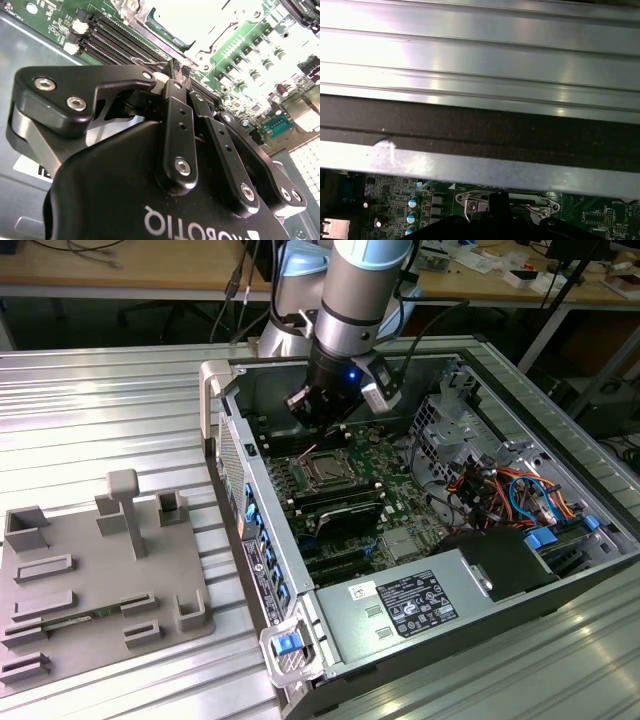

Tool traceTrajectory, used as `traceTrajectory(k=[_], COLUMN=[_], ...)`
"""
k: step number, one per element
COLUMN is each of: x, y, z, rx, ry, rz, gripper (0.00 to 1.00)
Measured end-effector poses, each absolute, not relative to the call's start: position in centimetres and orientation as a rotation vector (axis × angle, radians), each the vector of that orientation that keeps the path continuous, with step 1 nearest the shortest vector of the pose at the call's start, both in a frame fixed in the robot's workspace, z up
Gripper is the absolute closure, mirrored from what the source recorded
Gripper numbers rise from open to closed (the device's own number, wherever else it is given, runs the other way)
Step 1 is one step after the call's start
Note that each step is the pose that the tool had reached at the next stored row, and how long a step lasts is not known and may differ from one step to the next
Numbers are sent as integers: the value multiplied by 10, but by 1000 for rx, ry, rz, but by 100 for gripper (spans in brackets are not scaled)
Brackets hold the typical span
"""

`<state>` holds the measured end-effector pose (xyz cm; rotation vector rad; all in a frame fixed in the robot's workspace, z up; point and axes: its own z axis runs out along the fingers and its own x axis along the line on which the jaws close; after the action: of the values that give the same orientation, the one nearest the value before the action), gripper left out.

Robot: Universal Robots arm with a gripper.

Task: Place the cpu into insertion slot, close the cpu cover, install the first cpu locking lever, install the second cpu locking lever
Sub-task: 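Install the first cpu locking lever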

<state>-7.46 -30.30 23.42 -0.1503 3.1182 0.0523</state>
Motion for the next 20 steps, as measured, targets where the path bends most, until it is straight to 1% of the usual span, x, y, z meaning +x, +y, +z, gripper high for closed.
traceTrajectory(k=[20], x=[-49], y=[-297], z=[219], rx=[-150], ry=[3118], rz=[52], gripper=[89])
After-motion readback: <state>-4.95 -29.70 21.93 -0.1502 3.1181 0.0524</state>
